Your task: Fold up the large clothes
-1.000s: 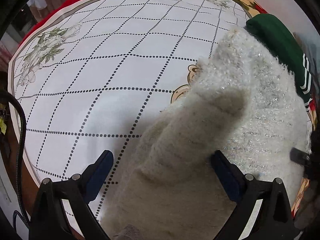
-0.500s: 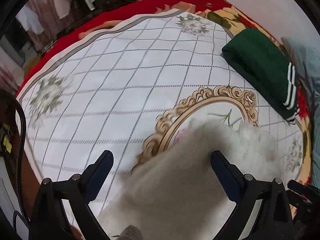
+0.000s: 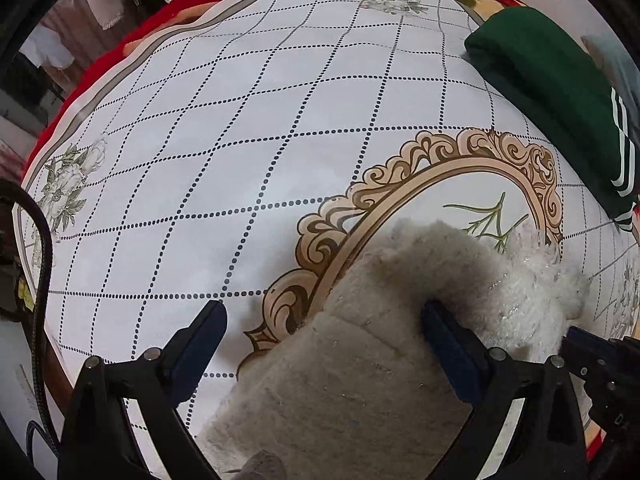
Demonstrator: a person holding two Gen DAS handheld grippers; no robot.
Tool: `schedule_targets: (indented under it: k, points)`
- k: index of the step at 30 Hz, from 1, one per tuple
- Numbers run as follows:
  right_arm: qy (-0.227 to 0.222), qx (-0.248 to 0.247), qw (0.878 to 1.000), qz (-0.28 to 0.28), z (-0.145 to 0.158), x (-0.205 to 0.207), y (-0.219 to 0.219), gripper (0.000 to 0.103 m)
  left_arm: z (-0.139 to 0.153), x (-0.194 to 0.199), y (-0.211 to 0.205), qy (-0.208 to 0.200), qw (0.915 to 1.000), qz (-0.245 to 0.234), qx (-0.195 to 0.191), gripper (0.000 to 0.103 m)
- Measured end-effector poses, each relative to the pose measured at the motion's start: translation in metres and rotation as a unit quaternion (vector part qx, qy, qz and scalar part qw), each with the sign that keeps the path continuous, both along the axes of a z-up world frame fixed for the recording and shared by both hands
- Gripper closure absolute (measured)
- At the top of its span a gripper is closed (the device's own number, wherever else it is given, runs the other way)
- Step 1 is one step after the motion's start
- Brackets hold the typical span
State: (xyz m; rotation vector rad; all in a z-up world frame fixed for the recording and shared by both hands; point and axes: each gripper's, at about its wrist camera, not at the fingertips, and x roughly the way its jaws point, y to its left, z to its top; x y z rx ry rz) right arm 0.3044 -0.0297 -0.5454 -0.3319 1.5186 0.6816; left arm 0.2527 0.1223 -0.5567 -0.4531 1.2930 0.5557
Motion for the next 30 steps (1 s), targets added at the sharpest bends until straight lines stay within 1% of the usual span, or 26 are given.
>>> schedule_targets:
  k: [3, 5, 7, 8, 9, 10, 11, 12, 14, 15, 16, 18, 20, 21, 22, 23, 24, 25, 27, 28, 29, 30]
  points:
    - [0.015, 0.014, 1.000, -0.005, 0.008, 0.003, -0.006, 0.079, 0.005, -0.007, 0.002, -0.004, 1.0000, 0.002, -0.001, 0.003]
    - [0.031, 0.040, 0.999, -0.012, 0.016, 0.007, -0.018, 0.078, 0.018, -0.010, 0.001, -0.017, 0.9998, 0.008, -0.006, 0.003]
    - [0.045, 0.074, 0.996, -0.023, 0.025, 0.012, -0.031, 0.073, 0.035, -0.024, 0.003, -0.038, 0.9990, 0.021, -0.014, 0.003]
    - [0.055, 0.090, 0.994, -0.033, 0.031, 0.012, -0.043, 0.062, 0.045, -0.034, 0.004, -0.051, 0.9981, 0.031, -0.020, 0.003]
    - [0.066, 0.106, 0.991, -0.041, 0.034, 0.011, -0.054, 0.043, 0.057, -0.048, 0.004, -0.062, 0.9969, 0.042, -0.023, 0.003]
    - [0.078, 0.119, 0.989, -0.049, 0.036, 0.007, -0.068, 0.035, 0.065, -0.062, 0.003, -0.069, 0.9959, 0.051, -0.028, 0.003]
    - [0.090, 0.127, 0.986, -0.057, 0.037, 0.001, -0.081, 0.029, 0.071, -0.077, 0.001, -0.075, 0.9947, 0.062, -0.033, 0.003]
    - [0.101, 0.132, 0.984, -0.062, 0.037, -0.004, -0.093, 0.029, 0.077, -0.101, -0.001, -0.077, 0.9933, 0.077, -0.039, 0.003]
    - [0.127, 0.138, 0.980, -0.070, 0.031, -0.019, -0.118, 0.029, 0.077, -0.126, -0.006, -0.071, 0.9910, 0.101, -0.052, 0.003]
    - [0.135, 0.139, 0.978, -0.072, 0.027, -0.024, -0.125, 0.029, 0.074, -0.147, -0.007, -0.064, 0.9884, 0.122, -0.064, 0.003]
    - [0.151, 0.141, 0.975, -0.078, 0.017, -0.033, -0.136, 0.029, 0.069, -0.156, -0.007, -0.060, 0.9865, 0.134, -0.072, 0.003]
    - [0.177, 0.148, 0.969, -0.089, -0.002, -0.043, -0.146, 0.029, 0.052, -0.181, -0.009, -0.044, 0.9816, 0.161, -0.093, 0.003]
    - [0.207, 0.178, 0.956, -0.105, -0.026, -0.048, -0.153, 0.029, 0.037, -0.191, -0.011, -0.036, 0.9760, 0.179, -0.118, 0.003]
    - [0.220, 0.197, 0.949, -0.112, -0.039, -0.049, -0.153, 0.029, 0.028, -0.196, -0.010, -0.044, 0.9706, 0.193, -0.137, 0.003]
    - [0.226, 0.206, 0.945, -0.117, -0.047, -0.049, -0.152, 0.029, 0.022, -0.201, -0.010, -0.050, 0.9660, 0.203, -0.152, 0.003]
    - [0.241, 0.223, 0.936, -0.124, -0.060, -0.047, -0.149, 0.026, 0.016, -0.200, -0.010, -0.060, 0.9617, 0.210, -0.166, 0.003]
    - [0.250, 0.236, 0.930, -0.130, -0.069, -0.045, -0.147, 0.021, 0.007, -0.198, -0.010, -0.076, 0.9555, 0.216, -0.186, 0.003]
    - [0.256, 0.249, 0.924, -0.134, -0.077, -0.042, -0.143, 0.019, 0.001, -0.195, -0.008, -0.082, 0.9521, 0.221, -0.194, 0.003]
    - [0.282, 0.283, 0.905, -0.146, -0.095, -0.036, -0.135, 0.015, -0.012, -0.189, -0.006, -0.100, 0.9435, 0.229, -0.217, 0.003]
    - [0.293, 0.293, 0.898, -0.151, -0.101, -0.034, -0.130, 0.015, -0.018, -0.185, -0.004, -0.104, 0.9398, 0.235, -0.225, 0.003]
    - [0.296, 0.300, 0.894, -0.150, -0.103, -0.033, -0.125, 0.015, -0.023, -0.183, -0.001, -0.110, 0.9361, 0.242, -0.230, 0.003]
    - [0.296, 0.300, 0.895, -0.145, -0.104, -0.033, -0.121, 0.015, -0.028, -0.180, 0.001, -0.121, 0.9334, 0.246, -0.231, 0.003]
